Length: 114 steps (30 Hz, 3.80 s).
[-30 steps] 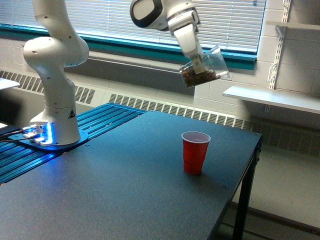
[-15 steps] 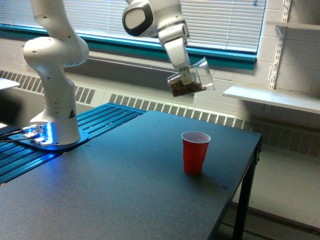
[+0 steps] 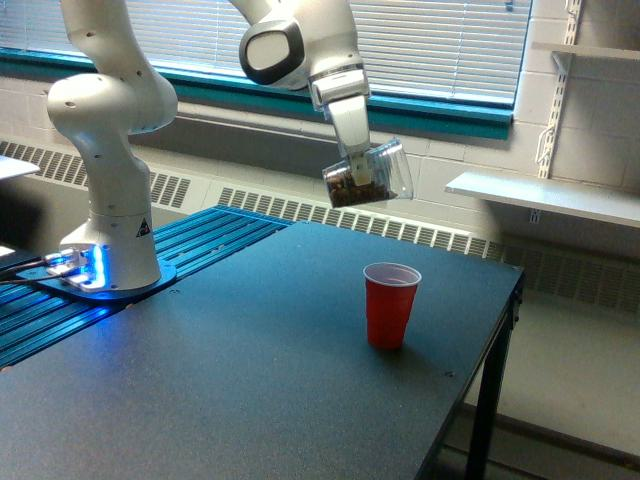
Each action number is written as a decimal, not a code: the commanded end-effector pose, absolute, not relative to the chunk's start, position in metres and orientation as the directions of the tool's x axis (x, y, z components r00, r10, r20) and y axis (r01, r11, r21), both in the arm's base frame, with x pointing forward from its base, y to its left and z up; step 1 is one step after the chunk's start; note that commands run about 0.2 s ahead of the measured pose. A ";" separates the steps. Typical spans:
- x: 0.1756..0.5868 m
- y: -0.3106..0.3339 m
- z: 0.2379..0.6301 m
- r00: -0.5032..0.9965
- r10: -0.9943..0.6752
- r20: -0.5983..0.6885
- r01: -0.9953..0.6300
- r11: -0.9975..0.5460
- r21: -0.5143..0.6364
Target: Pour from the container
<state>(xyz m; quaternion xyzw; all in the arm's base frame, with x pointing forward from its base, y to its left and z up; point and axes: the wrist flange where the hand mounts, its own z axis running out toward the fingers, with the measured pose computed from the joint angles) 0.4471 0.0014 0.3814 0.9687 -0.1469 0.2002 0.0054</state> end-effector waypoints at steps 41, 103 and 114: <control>0.433 0.016 0.330 0.935 -0.231 0.270 -0.268 -0.957 0.110; 0.461 0.036 0.316 0.975 -0.157 0.158 -0.200 -0.928 0.314; 0.463 0.038 0.316 0.980 -0.146 0.138 -0.184 -0.927 0.328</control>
